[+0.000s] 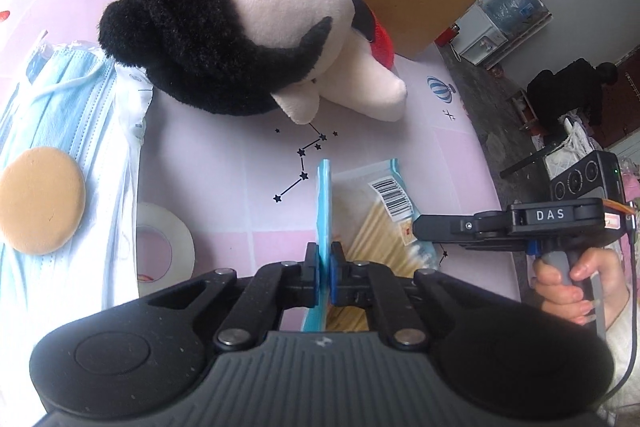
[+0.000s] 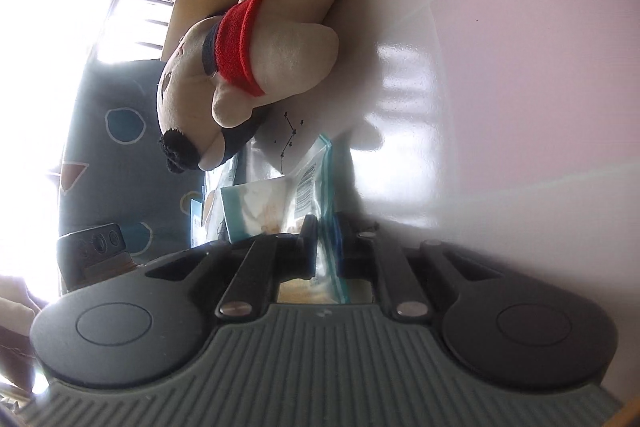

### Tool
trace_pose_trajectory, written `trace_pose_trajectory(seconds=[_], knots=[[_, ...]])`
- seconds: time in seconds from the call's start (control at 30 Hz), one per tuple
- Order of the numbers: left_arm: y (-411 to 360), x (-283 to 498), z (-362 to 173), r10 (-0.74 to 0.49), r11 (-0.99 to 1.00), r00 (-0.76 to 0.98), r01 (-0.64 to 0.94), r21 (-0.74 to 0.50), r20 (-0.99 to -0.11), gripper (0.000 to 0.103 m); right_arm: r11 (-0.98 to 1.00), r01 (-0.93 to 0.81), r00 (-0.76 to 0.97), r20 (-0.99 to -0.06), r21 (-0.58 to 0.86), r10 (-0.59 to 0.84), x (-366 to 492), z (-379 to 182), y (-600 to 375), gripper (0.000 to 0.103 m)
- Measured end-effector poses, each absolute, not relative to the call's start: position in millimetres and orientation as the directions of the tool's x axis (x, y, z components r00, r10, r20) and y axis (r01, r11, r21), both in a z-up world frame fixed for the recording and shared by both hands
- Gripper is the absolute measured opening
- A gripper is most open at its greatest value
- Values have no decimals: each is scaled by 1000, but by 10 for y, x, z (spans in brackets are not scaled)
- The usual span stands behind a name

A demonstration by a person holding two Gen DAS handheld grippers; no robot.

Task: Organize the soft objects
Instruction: 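Lift the cotton-swab pack with the left gripper and carry it over the box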

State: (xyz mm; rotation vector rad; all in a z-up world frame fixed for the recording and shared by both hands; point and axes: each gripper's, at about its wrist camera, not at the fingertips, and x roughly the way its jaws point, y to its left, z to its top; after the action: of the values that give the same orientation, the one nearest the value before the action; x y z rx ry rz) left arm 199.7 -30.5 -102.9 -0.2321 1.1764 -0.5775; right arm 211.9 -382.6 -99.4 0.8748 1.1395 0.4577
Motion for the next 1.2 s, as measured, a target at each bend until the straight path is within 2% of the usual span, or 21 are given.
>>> trace_pose_trajectory(seconds=[0.1, 0.17, 0.33, 0.43, 0.57, 0.67, 0.77, 0.87, 1.0, 1.1, 1.2], knots=[[-345, 1980, -971, -550, 827, 273, 313, -467, -789, 3, 741, -21, 415, -668, 671, 617, 2031, -739, -3647, 4], [-367, 1913, -841, -547, 824, 289, 355, -442, -786, 3, 756, -57, 438, -664, 652, 605, 1938, -614, -3637, 3], [-385, 1753, -321, -573, 800, 341, 428, -420, -745, 3, 707, -106, 503, -575, 699, 645, 1777, -154, -3794, 3], [-405, 1821, 72, -588, 789, 391, 470, -396, -708, 3, 703, -194, 559, -512, 684, 652, 1862, 284, -3798, 3], [-387, 2152, 560, -578, 794, 471, 515, -324, -667, 3, 705, -309, 622, -425, 639, 658, 2300, 826, -3741, 3], [-367, 2636, 904, -552, 804, 535, 545, -237, -640, 3, 735, -359, 657, -403, 575, 637, 2892, 1123, -3638, 3], [-420, 3190, 1095, -508, 816, 577, 560, -144, -639, 4, 775, -367, 670, -431, 515, 604, 3594, 1227, -3547, 3], [-477, 3731, 1102, -446, 826, 590, 561, -57, -673, 4, 794, -320, 637, -503, 517, 584, 4281, 1129, -3455, 3], [-611, 4310, 820, -330, 812, 569, 578, 80, -753, 4, 809, -261, 557, -603, 526, 571, 4968, 758, -3297, 3], [-618, 4600, 534, -261, 800, 526, 587, 124, -810, 4, 811, -224, 462, -673, 541, 577, 5311, 408, -3123, 3], [-610, 4818, 261, -206, 795, 445, 595, 116, -871, 4, 812, -212, 368, -726, 544, 582, 5445, 136, -2950, 3]])
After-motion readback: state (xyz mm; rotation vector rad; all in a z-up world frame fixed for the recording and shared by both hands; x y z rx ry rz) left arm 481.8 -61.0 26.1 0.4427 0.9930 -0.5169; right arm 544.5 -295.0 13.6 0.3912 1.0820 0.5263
